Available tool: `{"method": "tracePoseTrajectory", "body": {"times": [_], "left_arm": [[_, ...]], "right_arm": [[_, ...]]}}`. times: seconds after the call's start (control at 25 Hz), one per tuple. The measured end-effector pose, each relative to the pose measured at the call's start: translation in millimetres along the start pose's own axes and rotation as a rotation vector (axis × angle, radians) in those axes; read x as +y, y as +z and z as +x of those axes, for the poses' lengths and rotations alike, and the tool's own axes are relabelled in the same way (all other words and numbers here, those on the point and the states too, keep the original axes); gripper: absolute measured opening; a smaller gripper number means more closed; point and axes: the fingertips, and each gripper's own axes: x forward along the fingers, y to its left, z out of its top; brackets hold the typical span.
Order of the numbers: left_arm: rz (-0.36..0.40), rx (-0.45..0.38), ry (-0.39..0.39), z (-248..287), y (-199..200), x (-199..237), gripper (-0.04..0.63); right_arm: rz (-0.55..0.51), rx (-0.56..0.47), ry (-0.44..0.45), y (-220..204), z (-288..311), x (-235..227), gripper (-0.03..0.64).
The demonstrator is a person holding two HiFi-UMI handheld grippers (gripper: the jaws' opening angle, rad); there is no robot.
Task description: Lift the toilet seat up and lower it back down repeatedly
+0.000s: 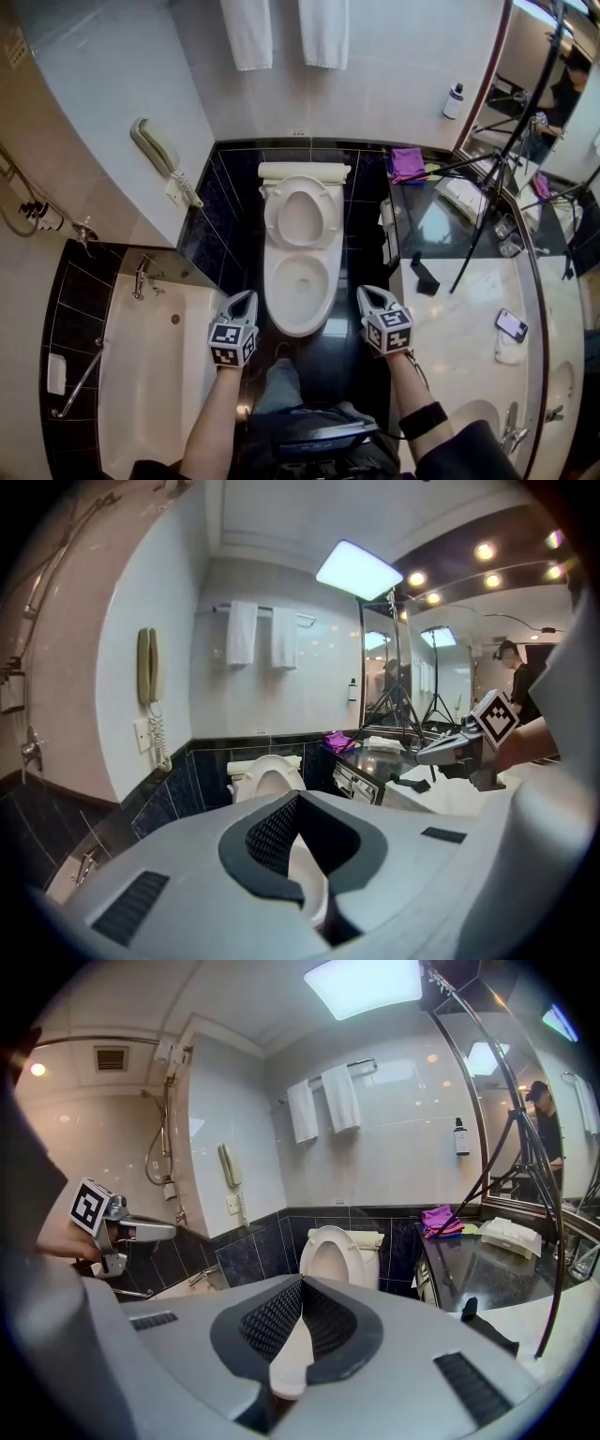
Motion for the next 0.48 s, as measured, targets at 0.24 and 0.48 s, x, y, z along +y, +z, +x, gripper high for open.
{"method": "tracePoseTrajectory", "body": {"times": [0.24,0.48], "left_arm": [[-0.006,-0.006,0.01,-7,-4,-2,-0.006],[0.003,-0.009,0.015,2,-4,3,-0.005]], "right_arm": [[0.002,0.005,-0.003,-6,-4,2,0.002],[-0.012,0.022,-0.006,-7,6,2,0.018]]}}
